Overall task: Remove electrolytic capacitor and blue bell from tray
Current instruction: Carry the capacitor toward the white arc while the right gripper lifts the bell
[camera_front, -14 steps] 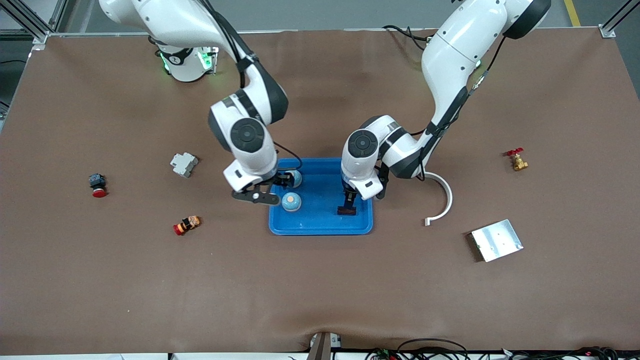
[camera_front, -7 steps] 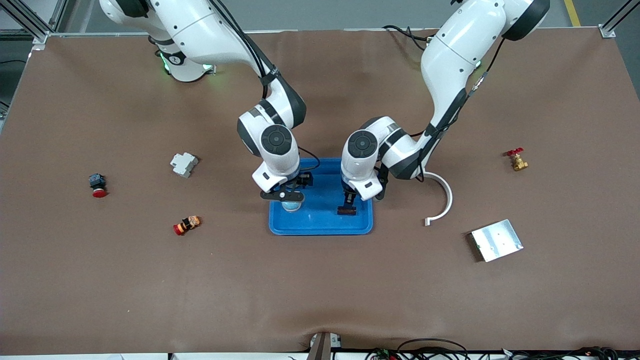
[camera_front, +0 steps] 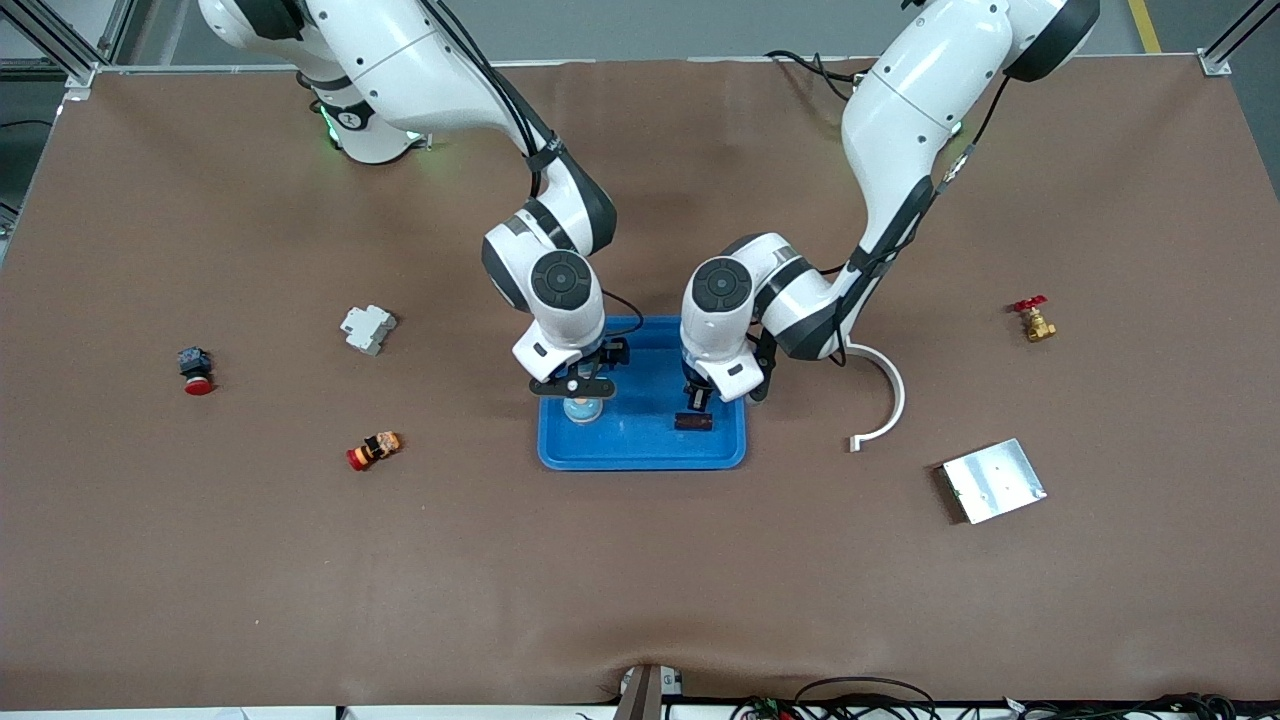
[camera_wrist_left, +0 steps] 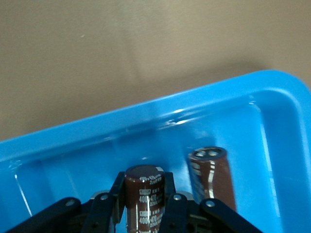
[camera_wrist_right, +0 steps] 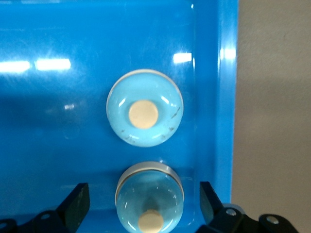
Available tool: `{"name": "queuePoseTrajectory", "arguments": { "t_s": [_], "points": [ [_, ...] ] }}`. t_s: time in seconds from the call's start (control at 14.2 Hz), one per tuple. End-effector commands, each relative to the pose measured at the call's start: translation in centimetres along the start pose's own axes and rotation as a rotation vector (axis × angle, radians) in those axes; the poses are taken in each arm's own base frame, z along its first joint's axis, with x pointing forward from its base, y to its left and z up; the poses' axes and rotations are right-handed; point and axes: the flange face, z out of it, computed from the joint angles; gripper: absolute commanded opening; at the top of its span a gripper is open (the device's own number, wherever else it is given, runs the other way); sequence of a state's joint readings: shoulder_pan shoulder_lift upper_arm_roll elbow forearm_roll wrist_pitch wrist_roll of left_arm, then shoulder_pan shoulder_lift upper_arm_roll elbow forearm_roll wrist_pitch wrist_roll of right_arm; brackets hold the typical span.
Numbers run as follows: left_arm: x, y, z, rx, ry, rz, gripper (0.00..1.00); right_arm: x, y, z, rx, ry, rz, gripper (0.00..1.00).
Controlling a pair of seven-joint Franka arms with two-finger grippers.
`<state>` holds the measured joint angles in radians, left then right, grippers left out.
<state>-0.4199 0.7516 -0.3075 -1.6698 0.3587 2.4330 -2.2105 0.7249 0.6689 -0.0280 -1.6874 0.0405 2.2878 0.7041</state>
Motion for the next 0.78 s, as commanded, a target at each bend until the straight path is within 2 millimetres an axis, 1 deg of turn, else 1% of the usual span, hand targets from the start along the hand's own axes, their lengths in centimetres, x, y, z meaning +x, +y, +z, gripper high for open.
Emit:
{"name": "queuePoseTrajectory", "arguments": {
  "t_s": [0.0, 0.14, 0.21, 0.28, 0.35, 0.42, 0.49, 0.56, 0.63, 0.7],
  "points": [
    [-0.8, 0.1, -1.9, -0.031, 0.001, 0.066, 0.00, 0.1, -0.1, 1.0, 0.018, 0.005, -0.010, 1.00],
    [-1.7, -0.2, -2.3, -0.030, -0.004, 0.105, 0.00, 0.0, -0.2, 1.4, 0.017, 0.003, -0.011, 1.00],
    [-2.3, -0.5, -2.9, -0.022, -0.003, 0.161, 0.00, 0.0, -0.2, 1.4, 0.017, 0.003, -0.011, 1.00],
    [-2.3, -0.4, -3.9, -0.024, 0.008, 0.230, 0.00, 0.0, -0.2, 1.4, 0.017, 0.003, -0.011, 1.00],
    [-2.3, -0.1, -4.5, -0.017, 0.015, 0.321, 0.00, 0.0, -0.1, 1.5, 0.015, 0.000, -0.011, 1.00],
    [-1.7, 0.2, -5.2, -0.001, 0.024, 0.378, 0.00, -0.1, 0.0, 1.7, 0.013, -0.002, -0.011, 1.00],
    [-0.6, 0.7, -5.9, 0.003, 0.028, 0.423, 0.00, -0.1, -0.1, 1.9, 0.014, -0.001, -0.014, 1.00],
    [-0.4, 0.8, -6.4, 0.006, 0.018, 0.489, 0.00, 0.0, -0.2, 1.9, 0.020, 0.004, -0.019, 1.00],
    [-0.8, 0.5, -7.1, 0.014, 0.019, 0.546, 0.00, -0.1, -0.3, 1.9, 0.024, 0.000, -0.027, 0.87],
    [-0.4, 0.6, -8.0, 0.026, 0.035, 0.593, 0.00, 0.1, -0.1, 1.9, 0.033, -0.007, -0.010, 0.71]
  ]
}}
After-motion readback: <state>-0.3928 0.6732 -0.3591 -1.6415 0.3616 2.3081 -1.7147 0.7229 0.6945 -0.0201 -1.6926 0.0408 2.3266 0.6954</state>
